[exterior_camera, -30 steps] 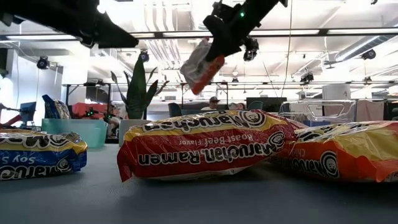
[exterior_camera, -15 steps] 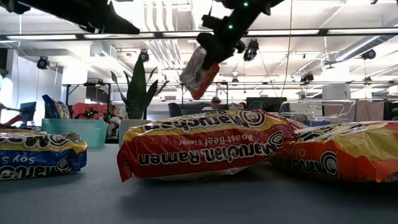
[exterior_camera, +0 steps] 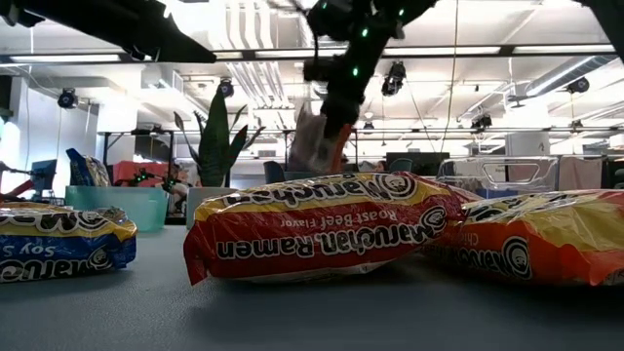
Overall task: Sort Maruchan noodles
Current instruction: Put the orange noodle pack into the blue bin, then put the red noodle pack into the transparent bin
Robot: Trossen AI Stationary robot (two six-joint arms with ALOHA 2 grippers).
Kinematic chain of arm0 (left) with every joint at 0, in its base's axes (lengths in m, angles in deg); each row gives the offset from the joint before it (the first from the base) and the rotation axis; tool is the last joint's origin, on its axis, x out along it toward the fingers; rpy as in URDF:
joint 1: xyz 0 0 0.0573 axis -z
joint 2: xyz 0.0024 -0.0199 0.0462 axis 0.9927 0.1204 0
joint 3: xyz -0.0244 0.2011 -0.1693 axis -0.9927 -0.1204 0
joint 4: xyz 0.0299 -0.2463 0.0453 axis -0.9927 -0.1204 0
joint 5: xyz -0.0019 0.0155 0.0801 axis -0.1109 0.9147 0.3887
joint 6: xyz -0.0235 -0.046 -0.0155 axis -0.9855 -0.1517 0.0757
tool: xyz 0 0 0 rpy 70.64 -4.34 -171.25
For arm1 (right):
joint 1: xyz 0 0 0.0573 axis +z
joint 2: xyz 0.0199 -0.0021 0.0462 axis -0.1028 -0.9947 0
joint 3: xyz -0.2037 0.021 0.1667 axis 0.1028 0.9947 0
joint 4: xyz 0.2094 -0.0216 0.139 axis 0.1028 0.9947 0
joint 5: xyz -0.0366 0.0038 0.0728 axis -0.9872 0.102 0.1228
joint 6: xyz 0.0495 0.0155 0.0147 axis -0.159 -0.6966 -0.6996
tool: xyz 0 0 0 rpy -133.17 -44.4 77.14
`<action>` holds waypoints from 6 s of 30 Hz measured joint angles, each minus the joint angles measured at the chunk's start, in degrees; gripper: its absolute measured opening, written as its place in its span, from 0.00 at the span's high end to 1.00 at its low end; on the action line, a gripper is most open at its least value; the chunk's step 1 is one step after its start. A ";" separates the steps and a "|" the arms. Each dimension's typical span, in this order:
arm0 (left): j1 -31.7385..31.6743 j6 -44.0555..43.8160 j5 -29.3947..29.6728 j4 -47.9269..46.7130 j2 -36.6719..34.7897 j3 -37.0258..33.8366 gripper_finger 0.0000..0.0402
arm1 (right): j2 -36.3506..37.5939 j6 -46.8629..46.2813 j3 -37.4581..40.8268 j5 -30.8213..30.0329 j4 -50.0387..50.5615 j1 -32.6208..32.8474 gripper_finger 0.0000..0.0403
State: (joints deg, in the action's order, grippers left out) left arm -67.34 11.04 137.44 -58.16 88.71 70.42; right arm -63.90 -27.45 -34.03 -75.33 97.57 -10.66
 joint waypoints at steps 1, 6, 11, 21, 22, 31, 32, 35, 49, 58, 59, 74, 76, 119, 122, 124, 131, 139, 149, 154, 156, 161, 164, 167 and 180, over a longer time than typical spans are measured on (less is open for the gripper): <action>0.00 -0.08 0.00 0.00 0.00 0.00 0.56 | -0.92 0.92 0.04 0.07 -0.03 0.00 0.73; 0.00 -0.14 0.01 -0.02 0.00 0.00 0.56 | -4.92 1.91 -0.06 -5.11 -0.08 -0.06 0.73; 0.00 -0.31 -0.01 -0.04 0.03 -0.02 0.56 | -7.60 2.94 -0.09 -7.37 -0.51 -0.33 0.73; 0.00 -0.31 -0.01 -0.07 0.70 -0.02 0.56 | -9.68 2.05 -0.11 -8.50 -0.73 -0.77 0.66; 0.00 -0.32 -0.01 -0.08 0.70 -0.02 0.56 | -9.68 2.02 -0.16 -8.52 -0.75 -0.74 0.64; 0.00 -0.33 -0.04 -0.04 0.70 -0.02 0.56 | -9.68 -2.01 -0.18 -2.97 -0.67 -0.51 0.60; 0.00 -0.33 -0.04 -0.04 0.70 -0.02 0.56 | -9.68 -2.18 -0.18 -2.95 -0.54 -0.33 0.60; 0.00 -0.34 -0.04 -0.04 0.70 -0.02 0.56 | -9.28 -3.18 -0.18 -2.79 0.37 0.45 0.60; 0.00 -1.01 -0.14 -0.02 0.70 -0.02 0.56 | -1.64 -23.25 -0.18 9.37 6.21 1.26 0.64; 0.00 -0.71 -0.19 0.00 0.70 -0.02 0.56 | -2.10 -34.53 -0.07 25.68 6.11 -6.78 0.88; 0.00 -0.71 -0.19 0.00 0.72 -0.02 0.56 | -2.49 -34.68 -0.05 25.66 6.01 -7.07 0.90; 0.00 -3.60 -0.25 0.02 1.43 -0.02 0.56 | -2.46 -33.52 0.37 25.66 4.38 -2.44 0.98; 0.00 -4.32 -0.24 0.04 2.10 -0.03 0.56 | -1.87 -33.31 0.37 25.68 4.49 -0.87 0.98; 3.68 -12.87 -13.52 -0.05 29.37 16.74 0.56 | 15.55 -55.40 20.57 15.08 6.23 37.54 0.98; 4.24 -14.00 -16.50 -0.17 31.90 17.60 0.57 | 17.91 -56.92 25.35 14.95 2.79 37.68 0.98; 4.39 -15.20 -18.33 0.13 33.79 18.56 0.59 | 19.24 -59.15 28.45 14.95 1.59 37.68 0.98; 4.46 -18.07 -20.32 0.20 40.55 22.57 0.69 | 21.61 -68.18 37.28 15.05 -0.95 37.68 0.98; 4.46 -21.81 -20.46 2.37 45.84 23.19 0.83 | 21.63 -78.09 41.16 14.69 -2.50 37.68 0.98; 3.99 -21.56 -22.60 13.08 53.52 23.17 0.99 | 21.69 -82.44 40.78 19.04 -2.85 37.66 0.81; 2.70 -21.45 -24.70 17.51 56.48 23.12 1.00 | 21.74 -84.83 40.78 18.58 -2.90 37.64 0.66; 2.20 -21.76 -25.79 18.34 57.60 23.48 1.00 | 21.97 -84.95 40.78 18.58 -2.89 37.64 0.61; 1.49 -21.66 -26.39 18.29 60.66 26.30 1.00 | 22.82 -84.32 40.78 18.58 -0.65 37.64 0.54; 1.09 -21.61 -26.35 17.72 62.42 27.27 1.00 | 23.10 -85.58 40.78 18.49 4.03 37.64 0.54; 0.61 -22.57 -26.35 18.06 63.41 27.52 1.00 | 23.11 -86.87 40.80 16.68 8.22 37.64 0.58; -2.05 -24.95 -29.32 18.49 67.66 28.84 1.00 | 23.04 -86.55 43.05 10.56 6.50 37.53 0.81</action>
State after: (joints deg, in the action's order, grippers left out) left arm -69.39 -13.91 108.12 -39.66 156.37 99.26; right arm -40.86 -113.99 9.01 -64.77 104.06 26.87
